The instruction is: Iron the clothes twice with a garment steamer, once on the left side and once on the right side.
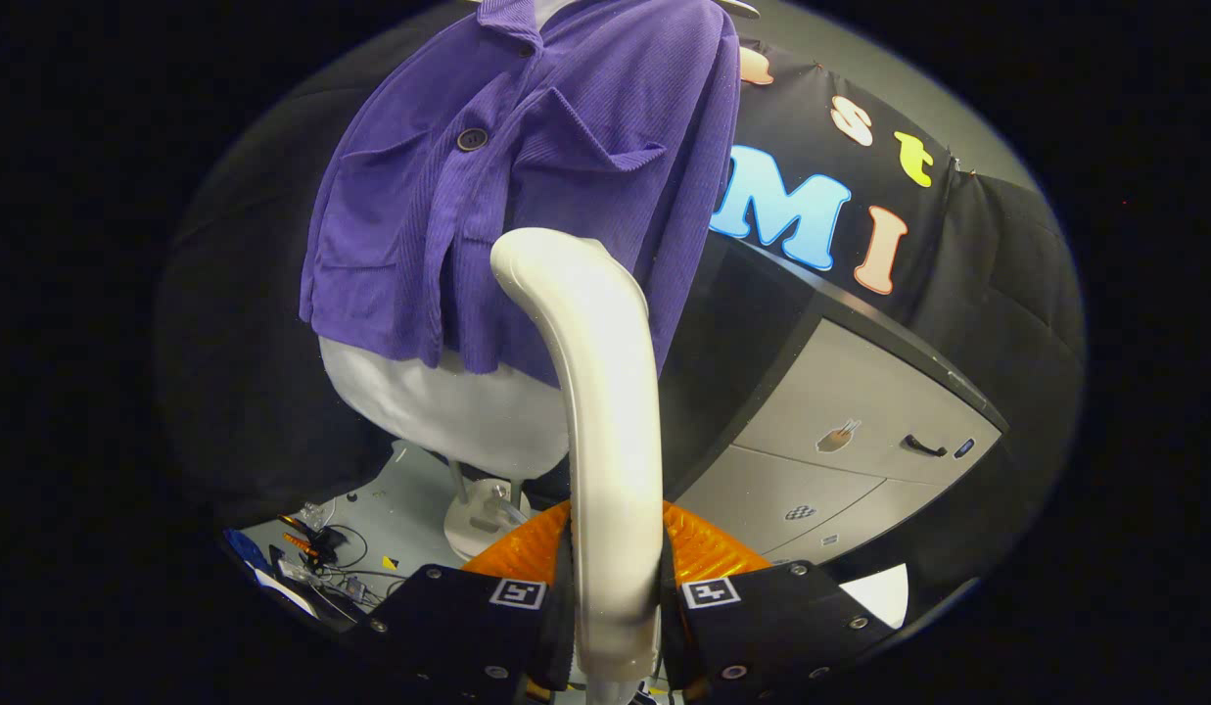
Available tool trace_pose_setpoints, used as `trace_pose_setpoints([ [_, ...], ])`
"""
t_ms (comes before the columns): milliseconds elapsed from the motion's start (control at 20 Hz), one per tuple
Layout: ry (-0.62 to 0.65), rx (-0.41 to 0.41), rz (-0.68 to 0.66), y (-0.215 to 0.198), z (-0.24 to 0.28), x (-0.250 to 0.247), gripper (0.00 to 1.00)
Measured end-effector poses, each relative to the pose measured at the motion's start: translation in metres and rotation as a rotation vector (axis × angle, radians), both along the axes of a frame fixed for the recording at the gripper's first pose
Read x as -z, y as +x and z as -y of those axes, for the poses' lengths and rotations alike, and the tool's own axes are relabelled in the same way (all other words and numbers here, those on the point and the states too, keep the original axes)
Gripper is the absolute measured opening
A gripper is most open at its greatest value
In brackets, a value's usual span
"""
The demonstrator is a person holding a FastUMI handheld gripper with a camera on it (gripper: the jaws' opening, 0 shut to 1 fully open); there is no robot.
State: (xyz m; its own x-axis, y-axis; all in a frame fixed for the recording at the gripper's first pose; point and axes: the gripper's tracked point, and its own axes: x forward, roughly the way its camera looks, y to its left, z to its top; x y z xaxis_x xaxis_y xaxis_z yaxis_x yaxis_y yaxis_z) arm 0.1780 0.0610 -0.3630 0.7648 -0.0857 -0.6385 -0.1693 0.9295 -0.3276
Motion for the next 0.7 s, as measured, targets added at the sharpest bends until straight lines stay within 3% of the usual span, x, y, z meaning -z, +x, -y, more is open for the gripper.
trace_pose_setpoints([
  [300, 0.042, -0.038, -0.149, -0.051, 0.0, 0.013, 0.36],
  [550, 0.088, -0.148, -0.194, -0.08, -0.035, -0.022, 0.36],
  [700, 0.127, -0.224, -0.147, -0.082, -0.066, -0.064, 0.36],
])
